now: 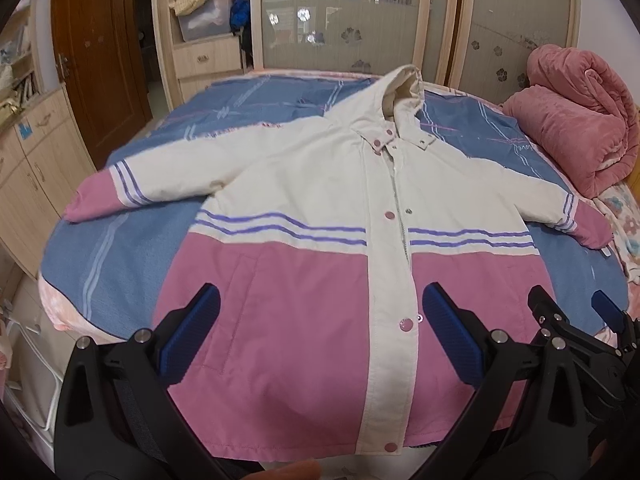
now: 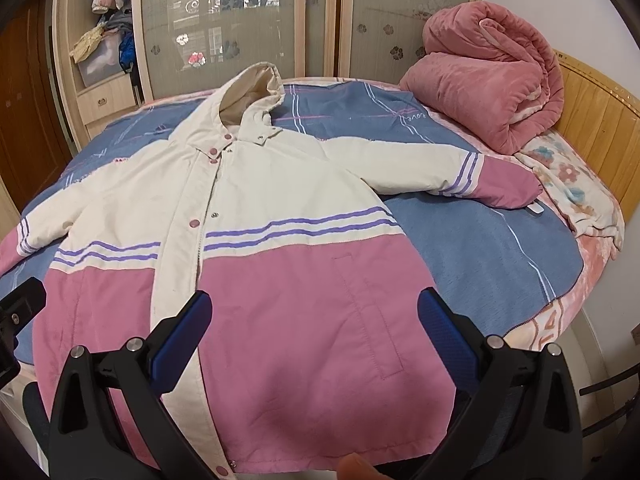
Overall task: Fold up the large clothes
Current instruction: 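Move both tools over the jacket, right tool toward the pink sleeve cuff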
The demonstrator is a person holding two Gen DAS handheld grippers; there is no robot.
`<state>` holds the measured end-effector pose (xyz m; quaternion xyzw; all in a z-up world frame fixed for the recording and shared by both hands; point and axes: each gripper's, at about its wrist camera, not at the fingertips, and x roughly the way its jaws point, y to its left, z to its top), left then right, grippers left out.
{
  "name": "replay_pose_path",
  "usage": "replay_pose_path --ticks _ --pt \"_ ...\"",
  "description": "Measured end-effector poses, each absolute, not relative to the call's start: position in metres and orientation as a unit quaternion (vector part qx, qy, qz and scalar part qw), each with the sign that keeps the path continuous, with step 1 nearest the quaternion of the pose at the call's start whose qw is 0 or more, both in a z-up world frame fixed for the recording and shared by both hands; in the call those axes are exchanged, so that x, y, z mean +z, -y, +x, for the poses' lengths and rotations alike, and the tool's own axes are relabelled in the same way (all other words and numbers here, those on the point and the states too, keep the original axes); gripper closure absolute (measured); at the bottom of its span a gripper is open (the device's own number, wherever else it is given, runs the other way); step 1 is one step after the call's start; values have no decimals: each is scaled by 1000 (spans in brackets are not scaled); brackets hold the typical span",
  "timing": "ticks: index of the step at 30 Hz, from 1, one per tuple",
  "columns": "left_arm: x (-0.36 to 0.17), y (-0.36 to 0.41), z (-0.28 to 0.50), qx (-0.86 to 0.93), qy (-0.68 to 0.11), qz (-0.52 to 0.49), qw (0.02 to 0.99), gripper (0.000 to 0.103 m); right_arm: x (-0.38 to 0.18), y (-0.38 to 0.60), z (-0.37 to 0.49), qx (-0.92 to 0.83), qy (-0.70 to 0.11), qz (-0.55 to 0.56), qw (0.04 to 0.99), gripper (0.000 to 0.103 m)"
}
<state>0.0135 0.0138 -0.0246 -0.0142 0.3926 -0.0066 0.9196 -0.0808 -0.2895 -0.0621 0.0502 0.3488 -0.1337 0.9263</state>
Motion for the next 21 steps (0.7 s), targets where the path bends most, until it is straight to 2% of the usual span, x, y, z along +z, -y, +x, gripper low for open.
replay_pose_path --ticks 7,13,17,21 --pt "-53 -17 41 9 -415 8 910 2 -75 307 -67 -140 -348 56 925 1" --pt "-82 -18 74 19 -398 -6 917 2 -95 345 -31 -123 -343 127 923 1" --pt "-107 1 99 27 -425 13 905 3 -69 349 -24 -75 -265 119 954 1" --pt "-121 23 118 14 -445 3 895 35 -50 369 -9 -33 -211 135 967 1"
